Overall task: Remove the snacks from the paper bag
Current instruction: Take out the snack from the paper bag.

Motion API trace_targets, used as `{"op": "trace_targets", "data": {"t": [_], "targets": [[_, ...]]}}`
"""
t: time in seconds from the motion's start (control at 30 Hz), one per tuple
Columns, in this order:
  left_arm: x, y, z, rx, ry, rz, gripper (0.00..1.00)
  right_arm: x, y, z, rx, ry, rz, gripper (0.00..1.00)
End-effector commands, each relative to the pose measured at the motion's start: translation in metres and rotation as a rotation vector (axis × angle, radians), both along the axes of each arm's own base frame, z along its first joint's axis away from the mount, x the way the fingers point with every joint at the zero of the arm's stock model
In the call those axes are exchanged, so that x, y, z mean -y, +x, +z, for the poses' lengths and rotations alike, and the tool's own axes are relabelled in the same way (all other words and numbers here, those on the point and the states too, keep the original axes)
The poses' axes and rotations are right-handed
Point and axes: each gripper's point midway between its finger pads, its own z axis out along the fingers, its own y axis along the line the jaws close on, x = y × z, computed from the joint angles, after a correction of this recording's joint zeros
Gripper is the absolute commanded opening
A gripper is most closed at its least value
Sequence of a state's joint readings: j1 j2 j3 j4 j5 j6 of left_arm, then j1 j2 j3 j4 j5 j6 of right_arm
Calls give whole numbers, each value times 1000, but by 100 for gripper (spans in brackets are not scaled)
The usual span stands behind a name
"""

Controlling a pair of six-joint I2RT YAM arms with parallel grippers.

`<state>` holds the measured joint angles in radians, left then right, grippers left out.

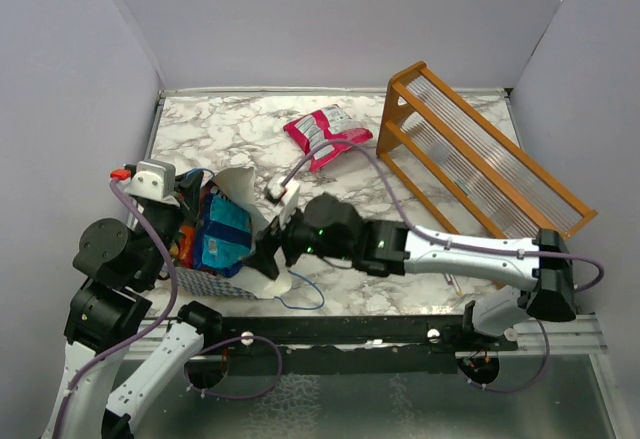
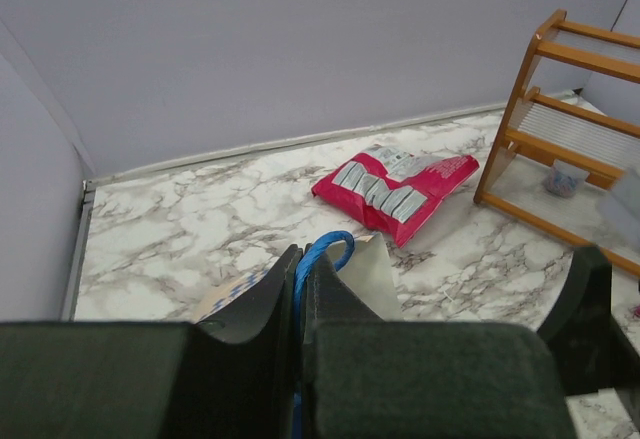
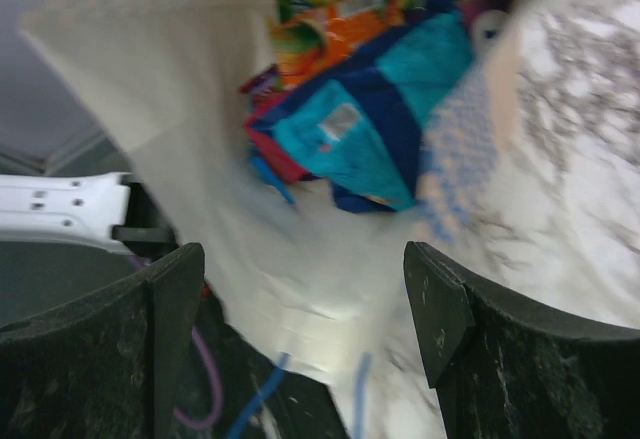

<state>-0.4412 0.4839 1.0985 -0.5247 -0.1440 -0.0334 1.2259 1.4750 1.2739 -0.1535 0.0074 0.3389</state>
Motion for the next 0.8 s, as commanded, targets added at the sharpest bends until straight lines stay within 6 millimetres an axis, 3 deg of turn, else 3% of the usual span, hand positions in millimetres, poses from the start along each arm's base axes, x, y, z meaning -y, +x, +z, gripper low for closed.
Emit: {"op": "trace_targets", "data": {"t": [0.0,0.13,0.23,0.4,0.53,0.77], "targets": [[0,2,9,0,-32,12,0,-45,-27,22,-9,150,-103,81],[4,-1,14,4,-49,-15,0,-68,-7,-11,-108,84,-269,80],[7,-3,18,7,-63,-30,0,-80,6,-21,-130,88,-354,78],[11,-4,19,3,-66,-55,0,-83,33,-30,-152,125,-550,71],[12,-7,21,12,-70,-70,0,-91,42,-39,-168,133,-596,67],[15,-9,21,17,-83,-89,0,-116,48,-76,-220,88,-582,65]]}}
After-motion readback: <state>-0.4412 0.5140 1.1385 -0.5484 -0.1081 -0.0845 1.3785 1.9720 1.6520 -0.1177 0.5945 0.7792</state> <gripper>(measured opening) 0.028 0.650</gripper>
